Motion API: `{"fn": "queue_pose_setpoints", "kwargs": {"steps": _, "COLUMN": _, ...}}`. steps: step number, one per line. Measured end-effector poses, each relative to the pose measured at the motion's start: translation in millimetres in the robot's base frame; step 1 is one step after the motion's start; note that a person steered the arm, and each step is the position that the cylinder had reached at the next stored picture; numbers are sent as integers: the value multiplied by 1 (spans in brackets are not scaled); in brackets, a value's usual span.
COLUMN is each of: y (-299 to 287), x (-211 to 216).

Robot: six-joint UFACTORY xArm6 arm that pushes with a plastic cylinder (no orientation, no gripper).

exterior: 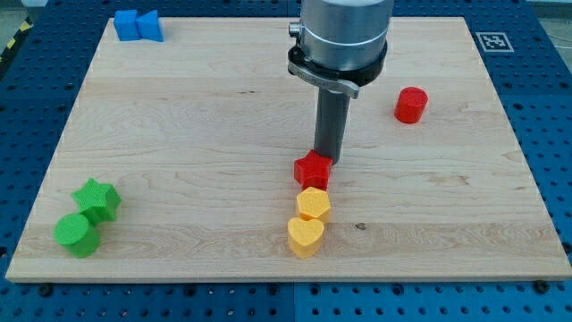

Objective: Go near the red circle

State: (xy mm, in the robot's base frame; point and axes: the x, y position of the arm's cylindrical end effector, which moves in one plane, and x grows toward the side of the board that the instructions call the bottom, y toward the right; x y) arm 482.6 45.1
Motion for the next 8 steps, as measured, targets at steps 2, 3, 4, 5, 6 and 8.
{"fn": "queue_pose_setpoints", "kwargs": {"steps": 2, "y": 0, "x": 10}}
{"fn": "queue_pose_setpoints", "kwargs": {"steps": 3, "y": 9, "x": 6}}
{"fn": "queue_pose_setpoints", "kwargs": {"steps": 4, "y": 41, "x": 2}}
{"fn": "queue_pose_setpoints", "kwargs": {"steps": 5, "y": 69, "x": 2}}
{"fn": "queue_pose_setpoints", "kwargs": {"steps": 6, "y": 92, "x": 2}}
{"fn": "queue_pose_setpoints", "kwargs": {"steps": 8, "y": 103, "x": -3}}
